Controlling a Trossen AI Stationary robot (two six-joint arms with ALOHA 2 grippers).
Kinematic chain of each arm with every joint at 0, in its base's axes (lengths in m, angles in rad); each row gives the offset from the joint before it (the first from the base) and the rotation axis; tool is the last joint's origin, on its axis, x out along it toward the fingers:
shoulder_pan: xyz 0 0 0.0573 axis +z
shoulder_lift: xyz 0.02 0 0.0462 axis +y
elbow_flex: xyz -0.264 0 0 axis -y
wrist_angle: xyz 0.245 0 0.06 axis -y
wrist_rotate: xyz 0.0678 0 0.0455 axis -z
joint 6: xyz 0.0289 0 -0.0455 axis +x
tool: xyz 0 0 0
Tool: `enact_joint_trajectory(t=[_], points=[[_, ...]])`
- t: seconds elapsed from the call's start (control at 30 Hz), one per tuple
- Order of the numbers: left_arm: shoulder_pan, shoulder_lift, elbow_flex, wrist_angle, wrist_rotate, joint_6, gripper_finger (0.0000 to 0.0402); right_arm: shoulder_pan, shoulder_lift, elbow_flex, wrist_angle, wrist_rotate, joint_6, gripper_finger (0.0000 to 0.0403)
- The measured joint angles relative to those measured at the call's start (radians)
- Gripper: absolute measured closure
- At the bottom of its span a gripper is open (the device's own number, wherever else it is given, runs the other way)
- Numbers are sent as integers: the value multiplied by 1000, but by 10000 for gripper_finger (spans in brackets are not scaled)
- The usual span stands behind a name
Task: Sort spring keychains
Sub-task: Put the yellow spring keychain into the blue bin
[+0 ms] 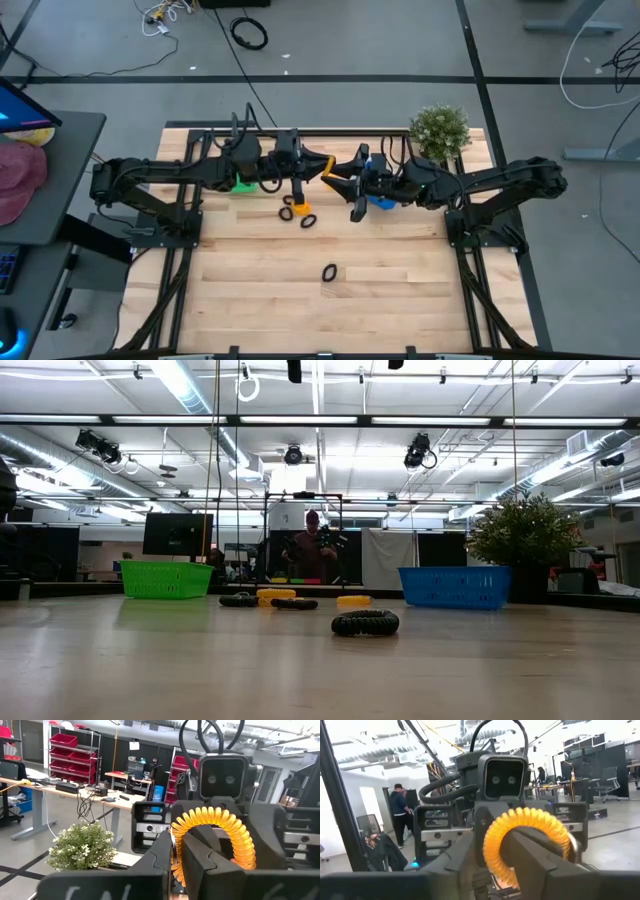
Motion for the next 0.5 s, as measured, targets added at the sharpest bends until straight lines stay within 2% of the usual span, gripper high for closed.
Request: enact_joint_trajectory(t=[0.23, 0.3, 0.5], points=[[-1, 0, 0, 0, 0, 0, 375, 0, 0, 0, 0, 0, -5, 387], [-1, 0, 0, 0, 0, 0, 369, 0, 0, 0, 6, 0, -5, 390], [-1, 0, 0, 0, 7, 39, 320, 3, -10, 0, 20, 1, -6, 359]])
